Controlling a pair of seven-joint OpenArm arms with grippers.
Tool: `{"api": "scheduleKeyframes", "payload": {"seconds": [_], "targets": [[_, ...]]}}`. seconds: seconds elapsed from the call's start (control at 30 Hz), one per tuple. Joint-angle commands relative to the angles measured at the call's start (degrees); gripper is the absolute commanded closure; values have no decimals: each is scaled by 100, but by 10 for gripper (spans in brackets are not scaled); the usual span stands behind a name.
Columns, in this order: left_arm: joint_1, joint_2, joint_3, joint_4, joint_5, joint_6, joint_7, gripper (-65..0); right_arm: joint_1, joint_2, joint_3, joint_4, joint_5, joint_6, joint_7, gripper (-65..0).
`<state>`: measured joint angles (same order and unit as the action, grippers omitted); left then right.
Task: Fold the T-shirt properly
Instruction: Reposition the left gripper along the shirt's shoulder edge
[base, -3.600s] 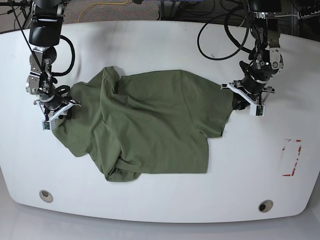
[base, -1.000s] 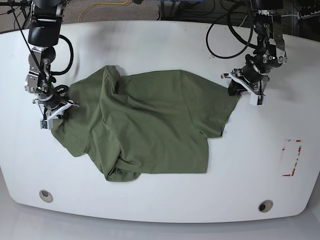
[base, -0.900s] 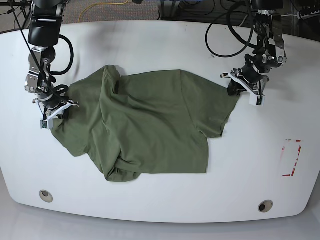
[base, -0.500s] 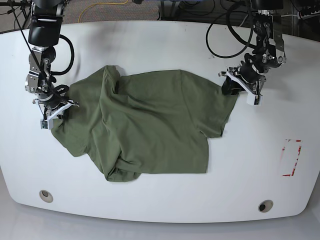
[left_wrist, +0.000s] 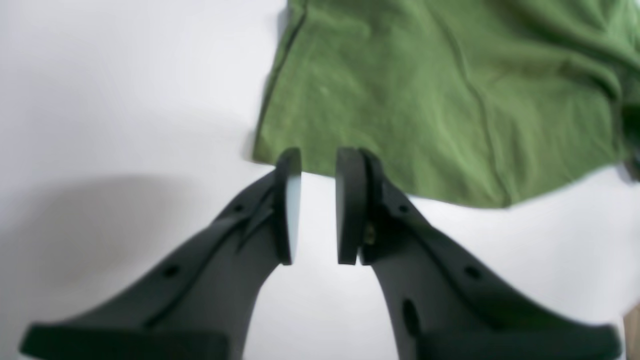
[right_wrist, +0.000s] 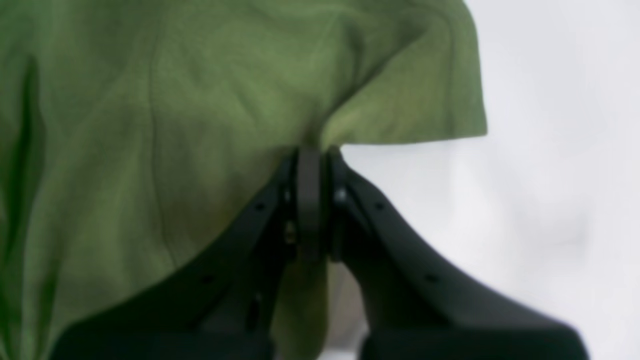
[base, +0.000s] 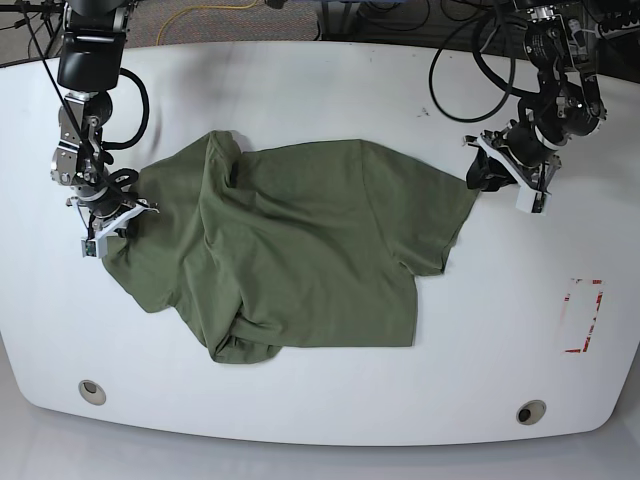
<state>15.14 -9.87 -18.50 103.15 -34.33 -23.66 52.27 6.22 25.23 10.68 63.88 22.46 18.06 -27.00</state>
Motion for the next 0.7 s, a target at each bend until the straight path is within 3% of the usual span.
{"api": "scheduleKeyframes", "payload": {"seconds": [0.0, 0.27, 0.33, 0.4, 0.47, 0.57, 0.6, 0.67], "targets": [[-99, -47, -100, -62, 14, 72, 102, -142, 72, 77, 27, 40, -55, 8, -146, -4], [-281, -55, 34, -301, 41, 174, -254, -177, 47, 43, 38, 78, -30, 13, -172, -26], [-375, -62, 88, -341, 37, 230, -323, -167, 28, 21, 45, 126, -34, 8, -186, -77], [-407, -107, 172, -336, -7, 322, -429, -142, -3, 14, 28, 228, -6, -6, -249, -249], [-413, -117, 213, -356, -4, 346, -484, -145, -18, 8, 31, 279, -4, -12, -256, -310], [-377, -145, 244, -359, 7, 361, -516, -157, -26, 1, 36, 343, 3, -8, -256, -363], [-419, -169, 246, -377, 88, 348, -396, -158, -116, -286, -8, 333, 36, -44, -161, -350], [-419, -345, 255, -368, 88, 357, -396, -160, -116, -374, 0, 333, 27, -44, -161, -350]]}}
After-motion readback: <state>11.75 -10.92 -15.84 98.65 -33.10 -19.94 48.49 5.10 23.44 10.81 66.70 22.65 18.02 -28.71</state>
